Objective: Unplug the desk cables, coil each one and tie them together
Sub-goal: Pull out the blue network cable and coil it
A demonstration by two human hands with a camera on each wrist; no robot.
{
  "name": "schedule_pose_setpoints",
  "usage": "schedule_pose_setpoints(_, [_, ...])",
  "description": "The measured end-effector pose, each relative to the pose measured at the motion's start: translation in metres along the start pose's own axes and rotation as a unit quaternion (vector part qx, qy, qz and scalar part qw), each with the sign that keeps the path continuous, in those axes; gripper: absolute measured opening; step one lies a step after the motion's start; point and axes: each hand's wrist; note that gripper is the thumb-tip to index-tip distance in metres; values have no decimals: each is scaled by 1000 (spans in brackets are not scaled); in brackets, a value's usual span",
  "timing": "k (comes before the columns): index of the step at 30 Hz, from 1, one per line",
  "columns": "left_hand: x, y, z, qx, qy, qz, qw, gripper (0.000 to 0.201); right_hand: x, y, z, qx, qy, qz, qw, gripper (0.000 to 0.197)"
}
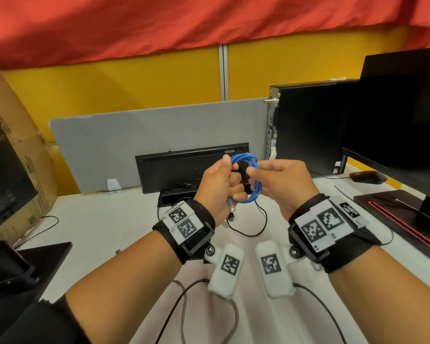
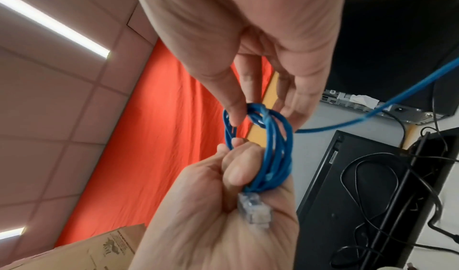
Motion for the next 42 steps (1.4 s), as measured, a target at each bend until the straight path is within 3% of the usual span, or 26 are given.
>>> schedule_pose_setpoints(3, [2, -2, -1, -5, -17, 15, 1000, 35, -1, 0, -3, 4, -5, 1, 1000, 5])
schedule_pose_setpoints(8, [6, 1, -2, -47, -47, 125, 990, 33, -2, -1, -9, -7, -47, 88, 995, 14])
schedule_pose_setpoints(10, [11, 1, -2, -56, -51, 169, 983, 32, -1, -3, -13, -27, -114, 184, 976, 21])
schedule_pose_setpoints(12, [17, 0, -3, -62, -55, 210, 974, 32, -1, -5, -17, -80, -182, 298, 934, 23])
schedule_pose_setpoints(14, [23, -2, -4, -64, -58, 261, 962, 33, -5, -6, -18, -116, -201, 331, 915, 17])
schedule_pose_setpoints(15, [25, -2, -3, -65, -57, 286, 954, 34, -7, -5, -18, -114, -192, 302, 927, 16])
schedule_pose_setpoints(17, [28, -2, -2, -80, -55, 313, 945, 35, -11, -1, -16, -74, -161, 191, 965, 37])
schedule_pose_setpoints(19, [27, 1, 1, -99, -43, 312, 944, 36, -13, 1, -16, 2, -131, 23, 991, 50])
schedule_pose_setpoints(21, [25, 3, 4, -120, -22, 303, 945, 37, -12, 3, -16, 96, -104, -144, 979, 49])
schedule_pose_setpoints(23, [22, 5, 7, -136, -2, 294, 946, 37, -9, 3, -13, 156, -63, -265, 949, 46])
schedule_pose_setpoints(26, [21, 9, 10, -159, 31, 301, 940, 36, -1, 4, -9, 158, -9, -329, 931, 18])
schedule_pose_setpoints(27, [21, 11, 11, -171, 40, 307, 935, 36, 2, 5, -8, 144, -3, -315, 938, 4])
schedule_pose_setpoints(29, [21, 14, 12, -197, 50, 333, 921, 35, 5, 6, -7, 104, -15, -279, 954, 22])
schedule_pose_setpoints(32, [24, 17, 12, -231, 62, 372, 897, 33, 4, 2, -15, -19, -108, -30, 994, 27])
schedule_pose_setpoints(34, [25, 19, 13, -246, 59, 400, 881, 31, 3, 4, -19, -100, -152, 161, 970, 26])
schedule_pose_setpoints(36, [27, 19, 15, -260, 54, 429, 863, 31, 2, 8, -18, -130, -141, 250, 949, 22])
schedule_pose_setpoints(42, [42, 19, 26, -272, 90, 466, 837, 35, 10, 6, -9, -101, -80, 188, 974, 15])
Point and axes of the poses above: each hand's wrist, its own z-axis towards the middle knuckle, its own x-axis out of the back of the hand, y = z × x, and after that the axes turned 7 degrees about -z, right-handed
